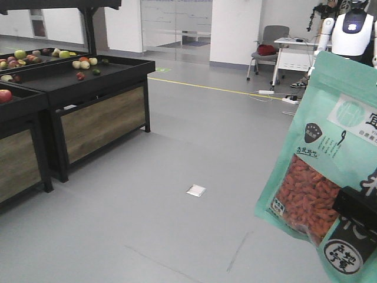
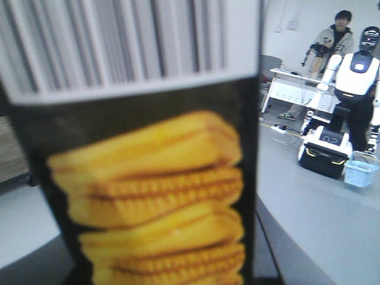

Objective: Pick snacks and fruit into basket
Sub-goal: 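Drive toward the other robot holding the blue basket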

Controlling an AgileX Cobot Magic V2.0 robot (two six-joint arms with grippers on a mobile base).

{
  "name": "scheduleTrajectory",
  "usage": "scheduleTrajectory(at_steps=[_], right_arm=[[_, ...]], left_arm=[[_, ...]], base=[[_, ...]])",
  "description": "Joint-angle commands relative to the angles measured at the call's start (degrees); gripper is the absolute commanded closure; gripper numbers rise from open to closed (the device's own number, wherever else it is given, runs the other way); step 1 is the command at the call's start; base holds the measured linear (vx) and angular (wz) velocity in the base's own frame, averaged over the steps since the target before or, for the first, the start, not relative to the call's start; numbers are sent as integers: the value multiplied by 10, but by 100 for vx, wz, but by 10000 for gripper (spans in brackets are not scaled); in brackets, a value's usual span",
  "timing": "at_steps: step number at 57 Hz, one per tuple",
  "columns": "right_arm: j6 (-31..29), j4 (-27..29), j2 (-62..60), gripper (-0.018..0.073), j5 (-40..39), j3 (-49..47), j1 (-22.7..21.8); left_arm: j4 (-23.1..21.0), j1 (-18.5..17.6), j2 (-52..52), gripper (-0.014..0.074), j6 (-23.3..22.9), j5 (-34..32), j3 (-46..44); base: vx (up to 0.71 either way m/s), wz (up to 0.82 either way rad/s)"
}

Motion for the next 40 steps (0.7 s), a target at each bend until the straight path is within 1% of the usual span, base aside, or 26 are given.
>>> scheduleTrajectory(at_steps=[1,40], right_arm=[[0,-2,0,568,20,-18,-2],[0,-2,0,568,20,-18,-2]], left_arm=[[4,-4,7,594,1,-58,-21],[4,-4,7,594,1,-58,-21]], base=[[34,-32],[33,-31]])
